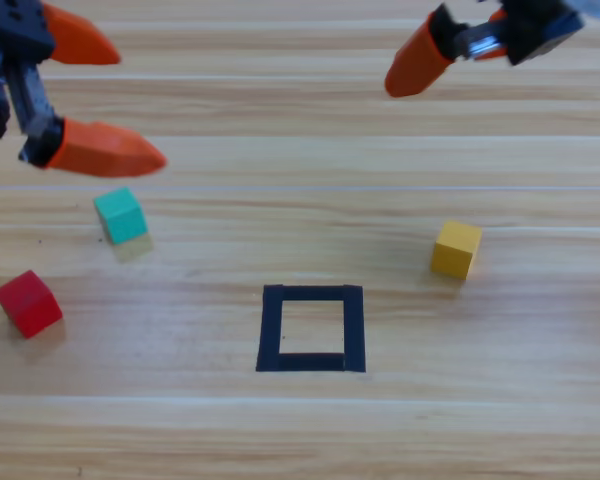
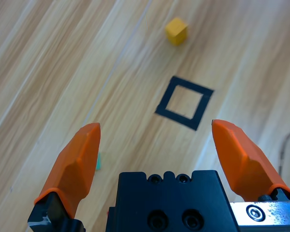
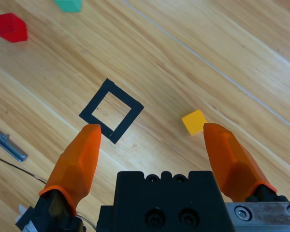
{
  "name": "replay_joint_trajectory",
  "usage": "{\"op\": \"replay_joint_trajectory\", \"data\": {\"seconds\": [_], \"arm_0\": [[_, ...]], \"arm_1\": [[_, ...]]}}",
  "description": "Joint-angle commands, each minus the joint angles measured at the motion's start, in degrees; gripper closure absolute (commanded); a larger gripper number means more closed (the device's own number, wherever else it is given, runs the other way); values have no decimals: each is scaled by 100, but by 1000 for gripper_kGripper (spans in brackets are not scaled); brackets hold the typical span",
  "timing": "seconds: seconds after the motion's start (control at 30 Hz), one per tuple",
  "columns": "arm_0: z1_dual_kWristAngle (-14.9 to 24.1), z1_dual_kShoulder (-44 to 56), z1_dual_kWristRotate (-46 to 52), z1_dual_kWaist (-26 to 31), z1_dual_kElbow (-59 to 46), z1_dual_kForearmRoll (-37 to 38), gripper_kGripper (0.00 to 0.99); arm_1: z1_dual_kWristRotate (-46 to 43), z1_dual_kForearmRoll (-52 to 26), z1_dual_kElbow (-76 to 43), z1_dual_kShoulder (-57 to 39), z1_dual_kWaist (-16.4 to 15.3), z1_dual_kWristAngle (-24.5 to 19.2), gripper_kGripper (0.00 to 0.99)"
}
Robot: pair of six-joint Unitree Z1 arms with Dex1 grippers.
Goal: Stack the blocks in the rectangular block: red at the bottom, yellow in the middle, green on top
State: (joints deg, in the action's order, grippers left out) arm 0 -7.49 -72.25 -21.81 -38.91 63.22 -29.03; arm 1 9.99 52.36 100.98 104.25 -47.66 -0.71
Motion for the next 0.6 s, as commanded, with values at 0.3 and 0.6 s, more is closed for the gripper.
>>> {"op": "replay_joint_trajectory", "data": {"seconds": [0.3,0.6], "arm_0": [[107,-1801,-34,2669,58,-340,17],[125,-2733,-51,3363,129,-824,11]], "arm_1": [[1682,1014,537,1502,319,-500,7],[3413,1488,1178,2346,345,-439,7]]}}
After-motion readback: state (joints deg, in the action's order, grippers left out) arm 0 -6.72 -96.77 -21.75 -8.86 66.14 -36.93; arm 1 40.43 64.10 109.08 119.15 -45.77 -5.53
